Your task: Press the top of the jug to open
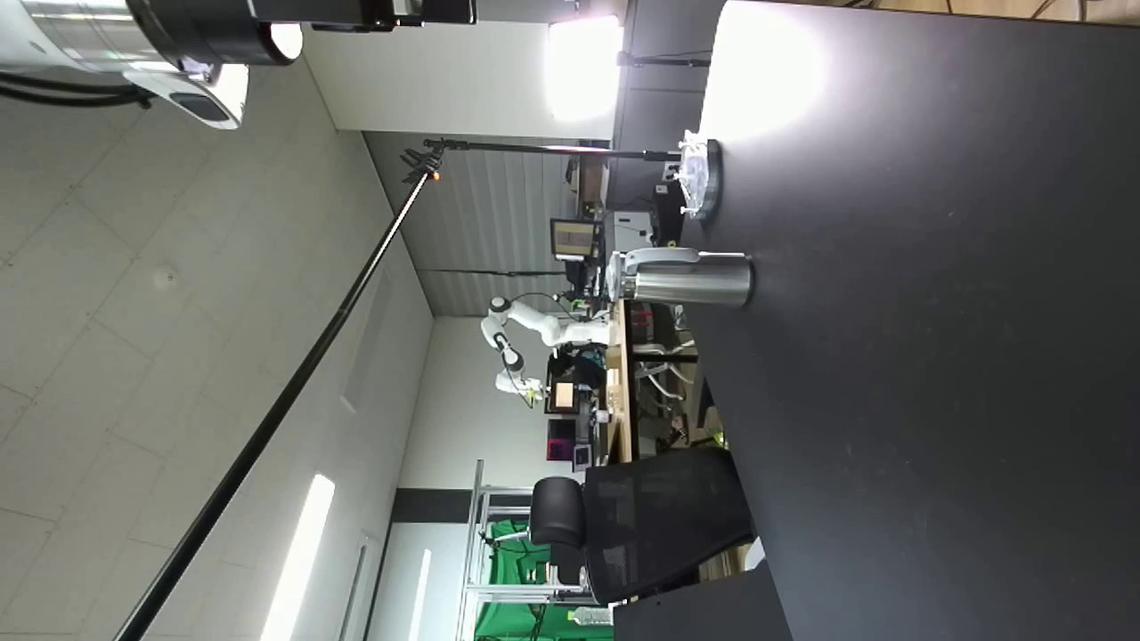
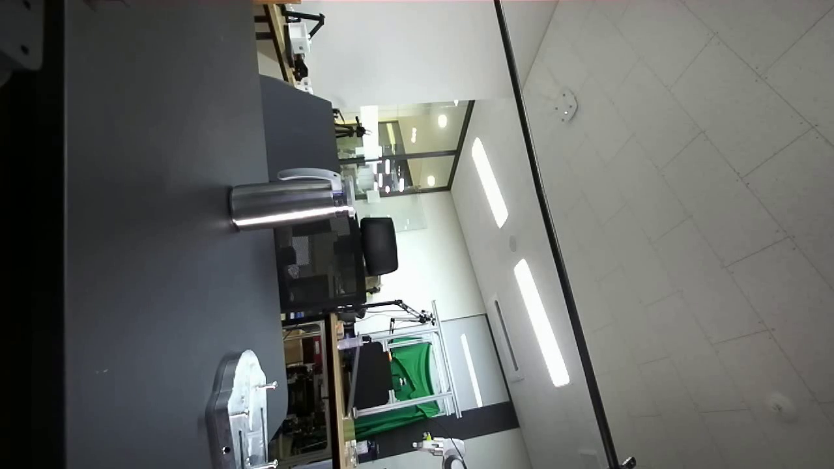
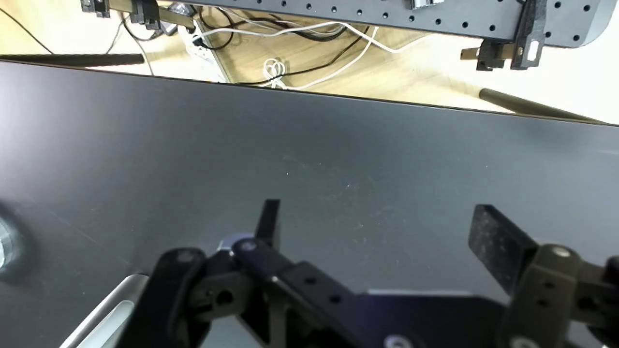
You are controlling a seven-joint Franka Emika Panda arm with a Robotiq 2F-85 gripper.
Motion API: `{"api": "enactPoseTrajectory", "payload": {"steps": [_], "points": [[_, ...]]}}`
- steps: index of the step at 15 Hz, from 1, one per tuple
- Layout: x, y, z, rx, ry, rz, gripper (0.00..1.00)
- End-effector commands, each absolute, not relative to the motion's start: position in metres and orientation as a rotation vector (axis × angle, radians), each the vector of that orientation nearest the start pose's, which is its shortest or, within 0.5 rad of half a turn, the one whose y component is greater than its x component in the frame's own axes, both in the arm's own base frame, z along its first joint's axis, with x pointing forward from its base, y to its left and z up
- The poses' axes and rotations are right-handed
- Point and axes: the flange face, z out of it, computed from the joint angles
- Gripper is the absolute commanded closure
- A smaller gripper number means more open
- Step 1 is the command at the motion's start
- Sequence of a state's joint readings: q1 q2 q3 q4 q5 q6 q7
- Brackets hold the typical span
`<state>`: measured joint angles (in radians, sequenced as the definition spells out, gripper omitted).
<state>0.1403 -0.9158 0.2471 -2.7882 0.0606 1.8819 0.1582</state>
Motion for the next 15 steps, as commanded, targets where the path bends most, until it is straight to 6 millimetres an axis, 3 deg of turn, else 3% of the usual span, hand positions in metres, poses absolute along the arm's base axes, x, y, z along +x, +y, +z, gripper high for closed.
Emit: {"api": "enactPoseTrajectory", "payload": {"steps": [1, 12, 15], "points": [[0.262, 0.106, 0.443, -3.271, -0.189, -0.044, 0.0], [0.262, 0.106, 0.443, -3.271, -0.189, -0.044, 0.0], [0.277, 0.089, 0.448, -3.272, -0.213, -0.06, 0.0]]}}
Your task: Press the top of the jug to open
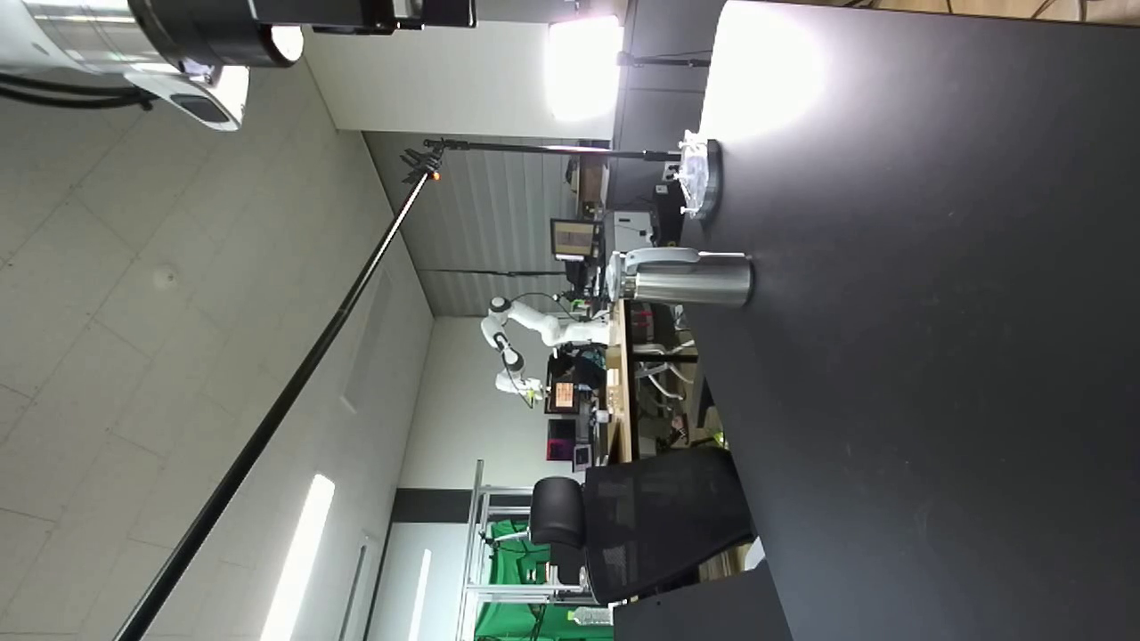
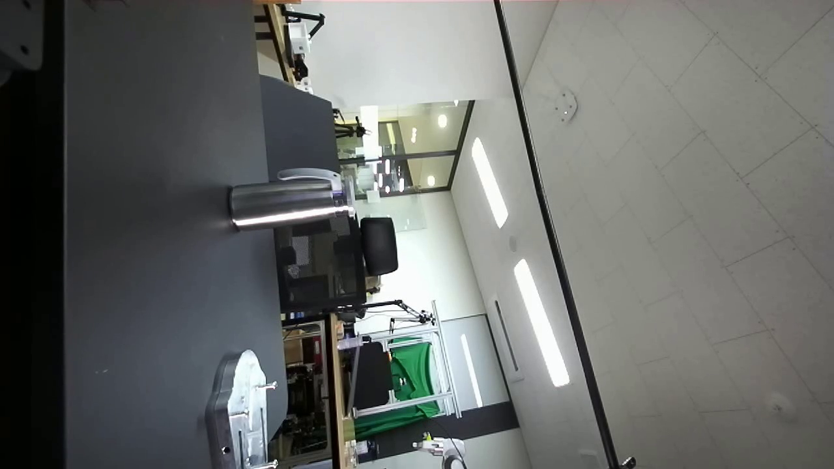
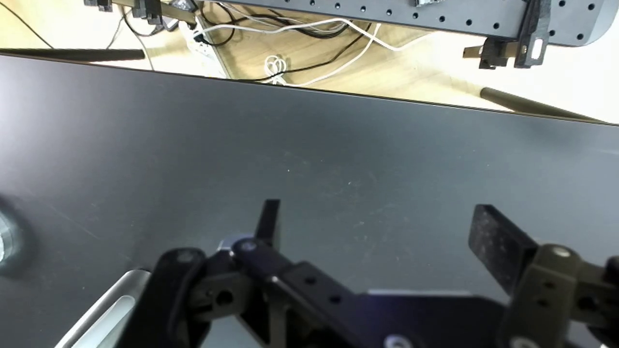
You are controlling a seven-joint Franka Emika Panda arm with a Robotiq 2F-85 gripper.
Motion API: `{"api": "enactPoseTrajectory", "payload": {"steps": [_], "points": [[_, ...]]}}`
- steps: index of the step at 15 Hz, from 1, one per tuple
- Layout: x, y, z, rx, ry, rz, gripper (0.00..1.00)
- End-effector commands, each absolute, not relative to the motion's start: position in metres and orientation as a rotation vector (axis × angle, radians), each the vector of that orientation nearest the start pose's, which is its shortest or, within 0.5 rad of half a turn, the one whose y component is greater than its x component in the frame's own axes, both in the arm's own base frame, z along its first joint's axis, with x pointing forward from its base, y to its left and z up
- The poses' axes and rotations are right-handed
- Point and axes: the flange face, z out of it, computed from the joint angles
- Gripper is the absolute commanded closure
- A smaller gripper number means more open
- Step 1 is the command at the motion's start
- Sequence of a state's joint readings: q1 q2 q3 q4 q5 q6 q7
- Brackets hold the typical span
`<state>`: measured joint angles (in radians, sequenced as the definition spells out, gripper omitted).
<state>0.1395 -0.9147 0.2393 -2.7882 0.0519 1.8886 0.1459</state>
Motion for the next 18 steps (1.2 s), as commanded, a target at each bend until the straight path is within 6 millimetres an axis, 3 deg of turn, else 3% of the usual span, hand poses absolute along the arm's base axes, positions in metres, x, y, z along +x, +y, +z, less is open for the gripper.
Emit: {"api": "enactPoseTrajectory", "payload": {"steps": [1, 10, 18], "points": [[0.285, 0.078, 0.45, -3.281, -0.212, -0.077, 0.0], [0.37, -0.044, 0.47, -3.313, -0.097, -0.157, 0.0], [0.461, -0.127, 0.496, -3.267, -0.177, -0.185, 0.0]]}}
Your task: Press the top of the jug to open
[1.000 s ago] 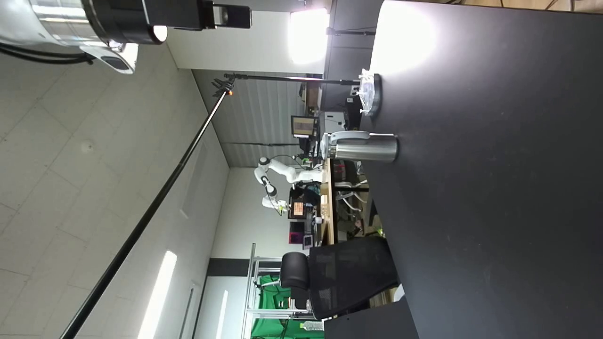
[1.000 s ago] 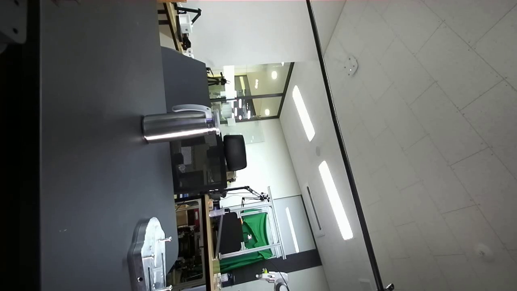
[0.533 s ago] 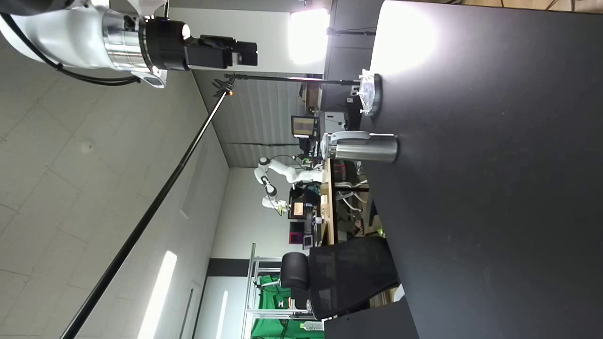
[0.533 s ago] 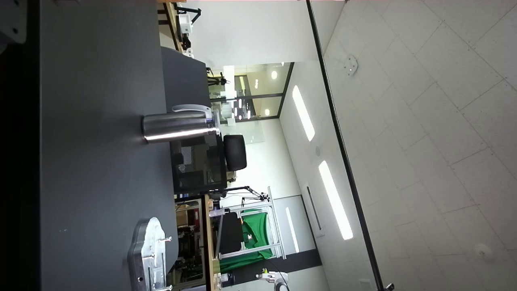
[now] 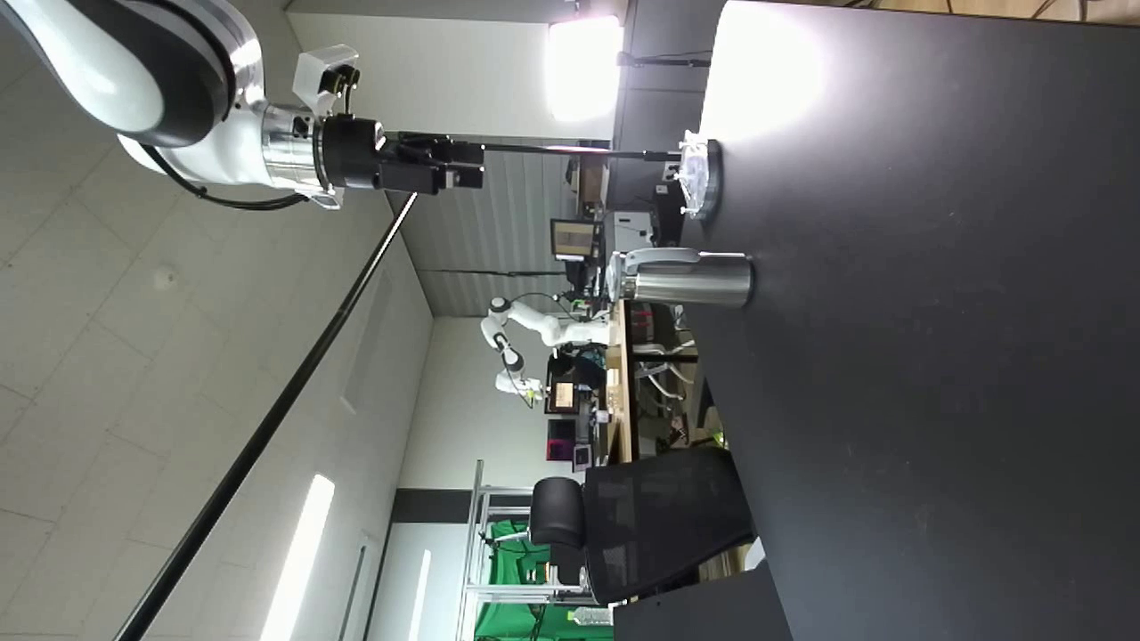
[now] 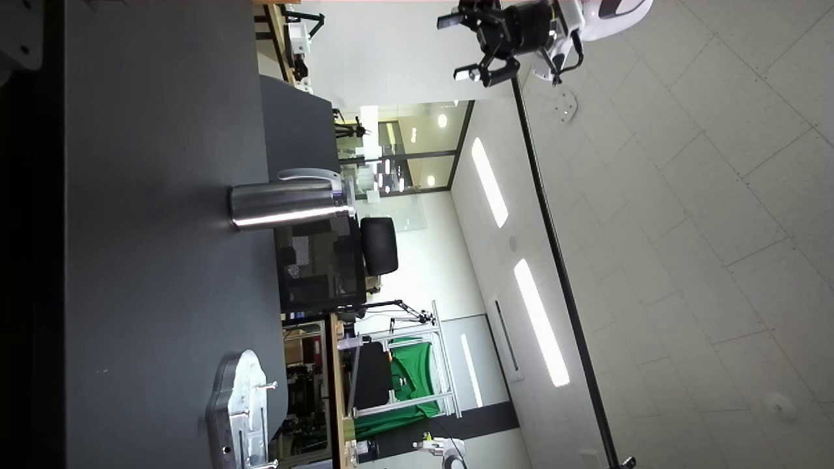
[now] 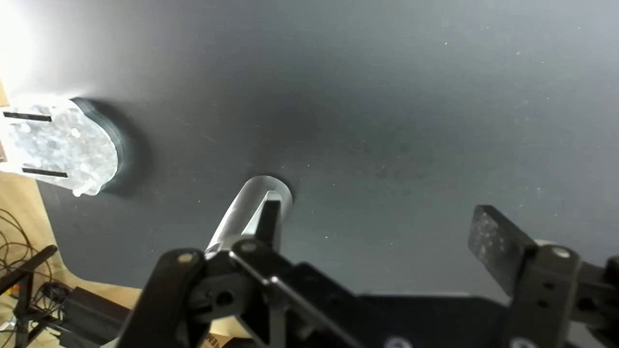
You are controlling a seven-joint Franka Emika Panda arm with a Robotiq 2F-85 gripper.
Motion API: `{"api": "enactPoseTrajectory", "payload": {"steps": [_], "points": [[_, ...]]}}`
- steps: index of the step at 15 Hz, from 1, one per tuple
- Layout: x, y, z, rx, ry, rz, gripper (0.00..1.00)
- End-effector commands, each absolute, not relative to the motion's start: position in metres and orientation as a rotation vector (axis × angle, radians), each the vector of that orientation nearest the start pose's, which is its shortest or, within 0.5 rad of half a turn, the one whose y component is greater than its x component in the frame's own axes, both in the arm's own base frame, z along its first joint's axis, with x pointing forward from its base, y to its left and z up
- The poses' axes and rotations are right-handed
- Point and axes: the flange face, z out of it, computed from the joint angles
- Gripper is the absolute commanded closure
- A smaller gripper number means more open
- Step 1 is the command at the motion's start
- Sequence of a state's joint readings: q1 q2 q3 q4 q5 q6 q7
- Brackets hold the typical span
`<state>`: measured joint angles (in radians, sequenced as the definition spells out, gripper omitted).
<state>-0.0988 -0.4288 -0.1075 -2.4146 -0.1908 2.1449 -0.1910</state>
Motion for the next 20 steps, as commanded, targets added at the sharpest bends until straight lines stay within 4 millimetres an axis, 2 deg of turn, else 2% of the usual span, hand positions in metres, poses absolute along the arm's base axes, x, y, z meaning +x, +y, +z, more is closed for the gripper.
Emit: {"api": "enactPoseTrajectory", "payload": {"steps": [1, 5, 8, 9, 10, 13, 20], "points": [[0.47, -0.137, 0.499, -3.267, -0.18, -0.182, 0.0], [0.507, -0.176, 0.514, -3.26, -0.142, -0.166, 0.0], [0.527, -0.201, 0.525, -3.241, -0.08, -0.125, 0.0], [0.531, -0.204, 0.528, -3.224, -0.06, -0.102, 0.0], [0.515, -0.193, 0.517, -3.245, -0.081, -0.14, 0.0], [0.527, -0.203, 0.52, -3.233, -0.064, -0.11, 0.0], [0.528, -0.203, 0.52, -3.233, -0.066, -0.108, 0.0]]}}
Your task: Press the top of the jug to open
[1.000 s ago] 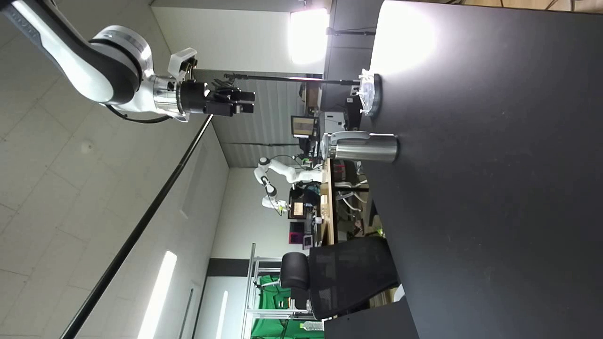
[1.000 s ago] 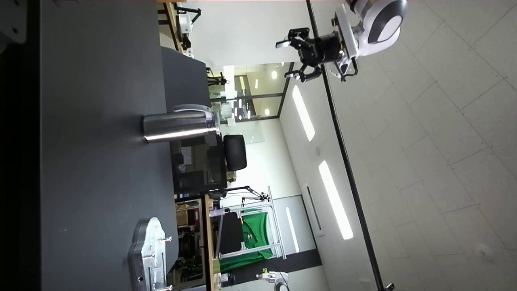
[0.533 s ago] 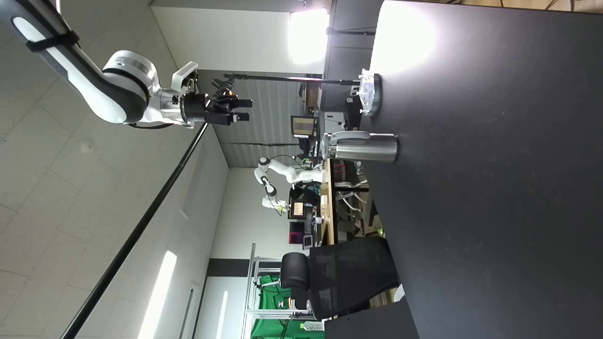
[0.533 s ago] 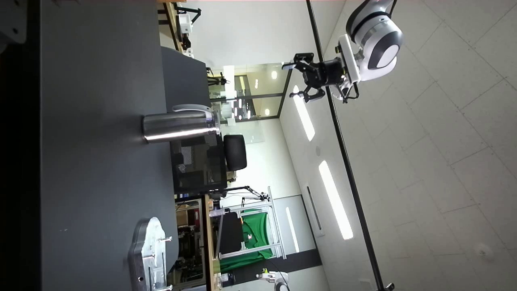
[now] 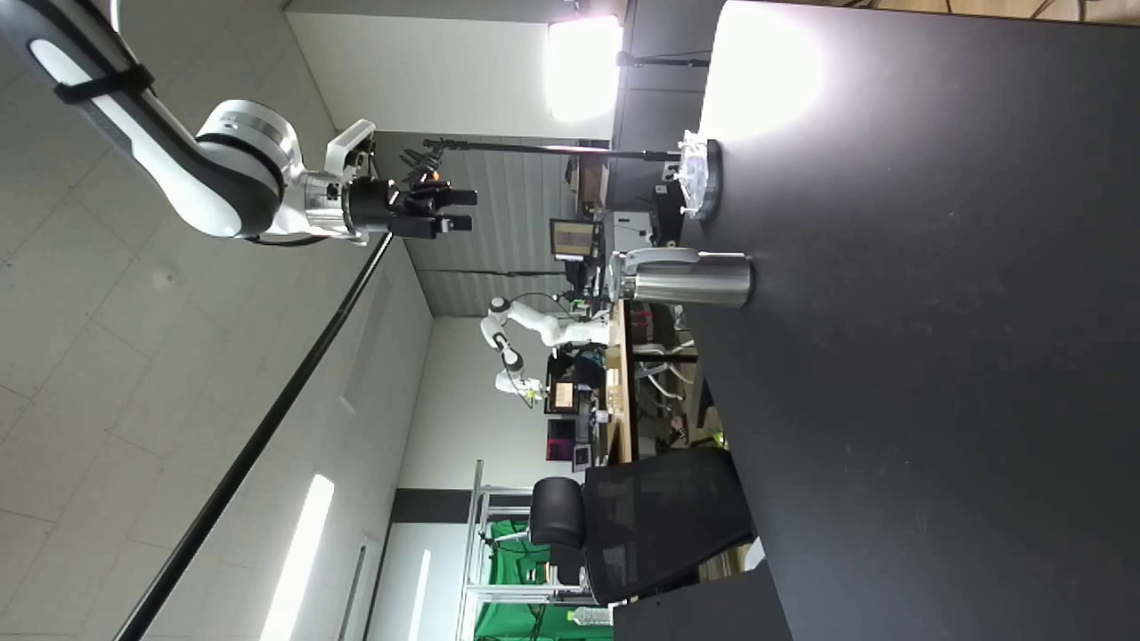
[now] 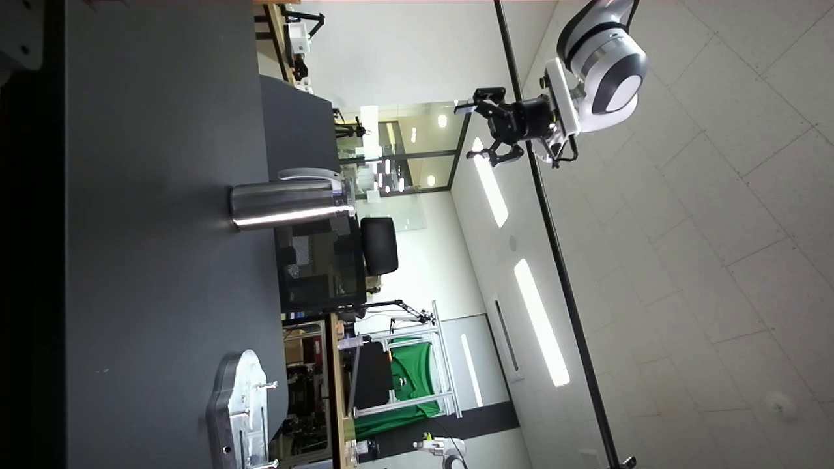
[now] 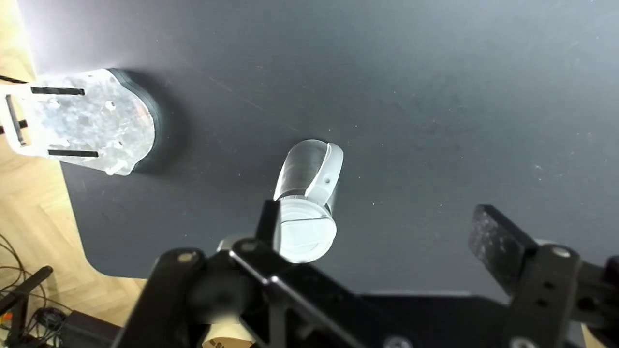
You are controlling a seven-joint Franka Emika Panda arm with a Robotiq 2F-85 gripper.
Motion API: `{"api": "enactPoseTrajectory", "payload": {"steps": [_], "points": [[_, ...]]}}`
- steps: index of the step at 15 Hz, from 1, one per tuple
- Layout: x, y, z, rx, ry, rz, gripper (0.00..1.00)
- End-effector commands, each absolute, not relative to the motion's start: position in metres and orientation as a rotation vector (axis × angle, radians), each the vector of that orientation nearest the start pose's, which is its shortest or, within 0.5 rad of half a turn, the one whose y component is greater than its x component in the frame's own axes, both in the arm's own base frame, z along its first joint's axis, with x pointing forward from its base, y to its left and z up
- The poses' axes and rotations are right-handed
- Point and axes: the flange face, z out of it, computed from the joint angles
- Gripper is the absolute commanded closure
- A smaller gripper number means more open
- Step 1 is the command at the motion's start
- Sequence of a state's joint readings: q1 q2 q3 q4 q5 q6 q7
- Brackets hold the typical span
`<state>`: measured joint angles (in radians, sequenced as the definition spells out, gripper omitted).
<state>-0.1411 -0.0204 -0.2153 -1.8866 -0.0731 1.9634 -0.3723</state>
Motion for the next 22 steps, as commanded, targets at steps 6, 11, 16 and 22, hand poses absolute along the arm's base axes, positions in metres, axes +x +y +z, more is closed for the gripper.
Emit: {"api": "enactPoseTrajectory", "payload": {"steps": [6, 11, 16, 22], "points": [[0.528, -0.203, 0.52, -3.233, -0.066, -0.107, 0.0], [0.528, -0.203, 0.52, -3.233, -0.066, -0.107, 0.0], [0.572, -0.228, 0.511, -3.221, -0.012, -0.146, 0.0], [0.639, -0.259, 0.489, -3.193, 0.065, -0.185, 0.36]]}}
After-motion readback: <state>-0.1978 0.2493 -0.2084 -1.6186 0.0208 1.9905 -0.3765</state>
